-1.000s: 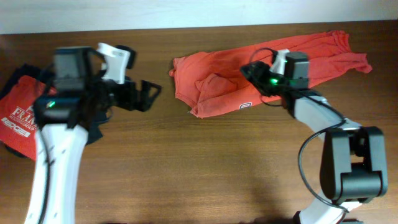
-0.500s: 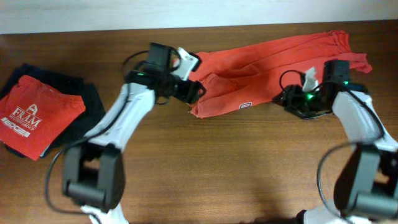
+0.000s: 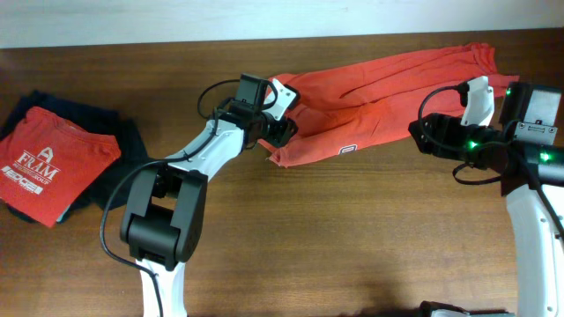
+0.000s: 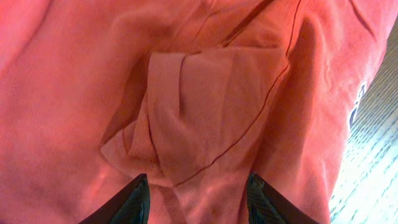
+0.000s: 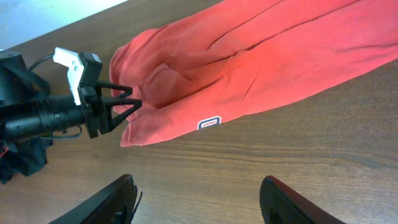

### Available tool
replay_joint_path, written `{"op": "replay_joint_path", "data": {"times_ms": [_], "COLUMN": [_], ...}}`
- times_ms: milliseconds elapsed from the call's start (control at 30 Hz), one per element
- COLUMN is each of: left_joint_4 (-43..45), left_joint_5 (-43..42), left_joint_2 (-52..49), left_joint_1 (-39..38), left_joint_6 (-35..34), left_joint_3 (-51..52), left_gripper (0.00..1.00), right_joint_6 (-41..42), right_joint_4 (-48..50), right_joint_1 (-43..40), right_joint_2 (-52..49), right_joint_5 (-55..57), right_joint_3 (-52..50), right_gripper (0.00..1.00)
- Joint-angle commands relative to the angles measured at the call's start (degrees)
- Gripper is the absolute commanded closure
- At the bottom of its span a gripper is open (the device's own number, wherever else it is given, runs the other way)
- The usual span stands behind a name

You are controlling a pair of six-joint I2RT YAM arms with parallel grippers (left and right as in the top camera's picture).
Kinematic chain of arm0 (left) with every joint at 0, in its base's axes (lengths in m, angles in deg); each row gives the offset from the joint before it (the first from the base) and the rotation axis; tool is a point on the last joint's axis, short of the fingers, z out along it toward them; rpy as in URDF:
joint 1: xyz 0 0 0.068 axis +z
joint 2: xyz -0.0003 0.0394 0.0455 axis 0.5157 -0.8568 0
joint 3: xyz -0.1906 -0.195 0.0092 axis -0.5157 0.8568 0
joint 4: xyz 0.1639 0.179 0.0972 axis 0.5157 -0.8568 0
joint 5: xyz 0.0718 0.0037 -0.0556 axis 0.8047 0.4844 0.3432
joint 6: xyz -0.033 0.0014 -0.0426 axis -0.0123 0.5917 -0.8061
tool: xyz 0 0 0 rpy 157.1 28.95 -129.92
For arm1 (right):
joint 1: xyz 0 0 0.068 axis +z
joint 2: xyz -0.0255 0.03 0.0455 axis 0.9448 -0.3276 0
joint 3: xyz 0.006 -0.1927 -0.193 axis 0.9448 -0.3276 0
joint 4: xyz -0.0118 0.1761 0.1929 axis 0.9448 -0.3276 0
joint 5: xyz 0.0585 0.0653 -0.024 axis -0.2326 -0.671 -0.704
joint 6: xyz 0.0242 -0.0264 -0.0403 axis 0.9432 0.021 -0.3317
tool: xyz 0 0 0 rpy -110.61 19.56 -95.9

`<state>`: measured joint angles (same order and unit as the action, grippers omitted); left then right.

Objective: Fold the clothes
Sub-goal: 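Grasp the shirt's left end with the left gripper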

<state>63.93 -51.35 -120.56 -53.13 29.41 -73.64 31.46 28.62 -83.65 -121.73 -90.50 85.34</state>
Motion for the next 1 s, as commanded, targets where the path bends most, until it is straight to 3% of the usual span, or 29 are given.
{"op": "replay_joint_path", "data": {"times_ms": [0,200,233,733,967], "left_joint_4": [0.76,1.40,1.31,-11.19,-27.96], "left_joint_5": [0.37,0.37,0.35,4.83,4.68], "left_joint_2": [-3.41,-4.07,-4.04,6.80,7.61], "left_joint_1": [-1.70,-2.16,-2.16,-2.38,-8.76], "left_joint_6": [-0.17,-1.60,-1.77,-3.32,-4.57], "left_joint_3": [-0.61,-0.94,-1.16,-7.02,-6.99], "left_gripper": [0.50,0.77,0.98,1.00,1.00], "right_joint_6": [-0.74,-0.76,-0.76,-0.79,-0.76], "right_joint_4": [-0.35,-1.07,-1.07,-1.33,-1.31], "right_joint_1": [0.00,0.00,0.00,0.00,0.00], "right_joint_2": [0.50,0.50,0.50,0.50,0.44], "right_joint_5": [0.57,0.57,0.57,1.25,3.58], "right_joint_3": [0.85,0.85,0.85,0.85,0.85], "right_gripper": [0.32,0.32,0.32,0.31,0.31]}}
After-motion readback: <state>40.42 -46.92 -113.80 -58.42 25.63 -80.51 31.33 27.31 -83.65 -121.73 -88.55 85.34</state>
